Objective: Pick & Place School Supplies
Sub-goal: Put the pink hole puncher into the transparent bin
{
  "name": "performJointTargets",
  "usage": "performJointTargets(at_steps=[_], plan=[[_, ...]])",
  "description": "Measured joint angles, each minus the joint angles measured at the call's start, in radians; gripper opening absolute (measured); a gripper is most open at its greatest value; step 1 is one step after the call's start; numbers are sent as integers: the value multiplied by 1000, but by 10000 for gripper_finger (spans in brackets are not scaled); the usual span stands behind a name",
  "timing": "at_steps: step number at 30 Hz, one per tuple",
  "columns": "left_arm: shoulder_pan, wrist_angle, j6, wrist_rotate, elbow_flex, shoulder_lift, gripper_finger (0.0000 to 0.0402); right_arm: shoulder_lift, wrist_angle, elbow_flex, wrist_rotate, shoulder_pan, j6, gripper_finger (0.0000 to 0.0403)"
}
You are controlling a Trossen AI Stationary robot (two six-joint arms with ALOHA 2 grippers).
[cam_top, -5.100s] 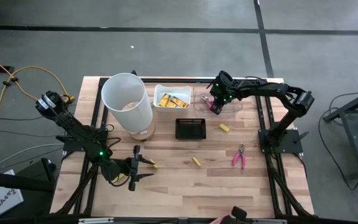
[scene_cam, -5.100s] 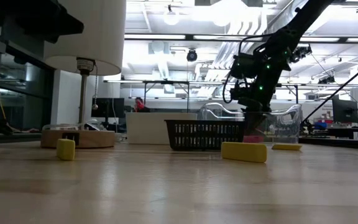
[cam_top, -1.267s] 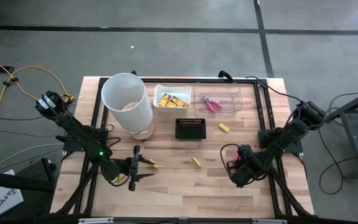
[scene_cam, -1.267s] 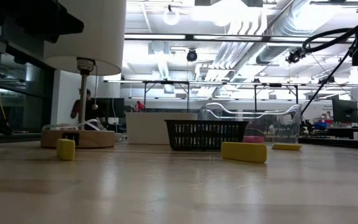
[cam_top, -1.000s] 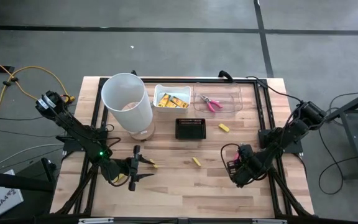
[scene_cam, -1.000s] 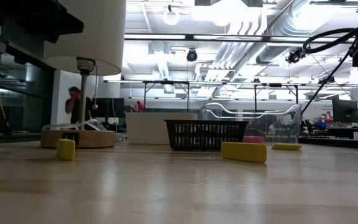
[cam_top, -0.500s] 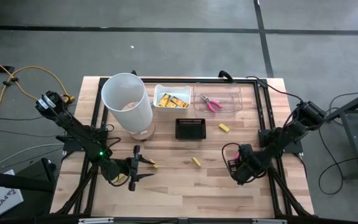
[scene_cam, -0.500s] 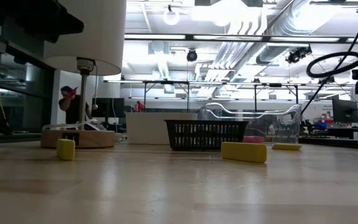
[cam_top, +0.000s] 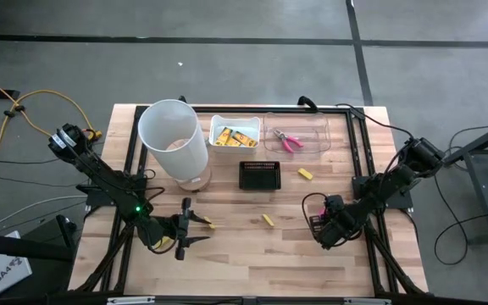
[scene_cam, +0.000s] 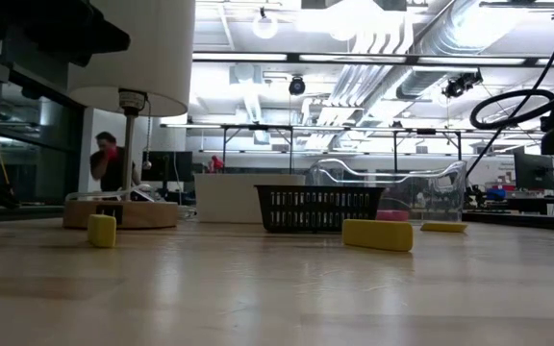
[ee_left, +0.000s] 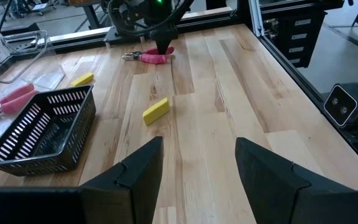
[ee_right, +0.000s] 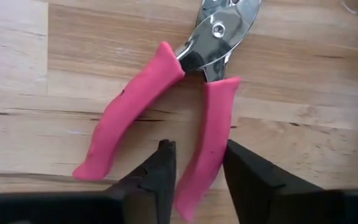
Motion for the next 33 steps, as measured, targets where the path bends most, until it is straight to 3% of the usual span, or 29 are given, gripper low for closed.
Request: performJointTargets(at_steps=[14,26,33], plan=[[0,0,0,0,0,0,193,0,8,-1,10,0,-1,56],[0,0,0,0,0,0,193,0,9,-1,37,0,-17,45],[0,0,0,0,0,0,193,-18,0,-1,105,-3,-58,45]])
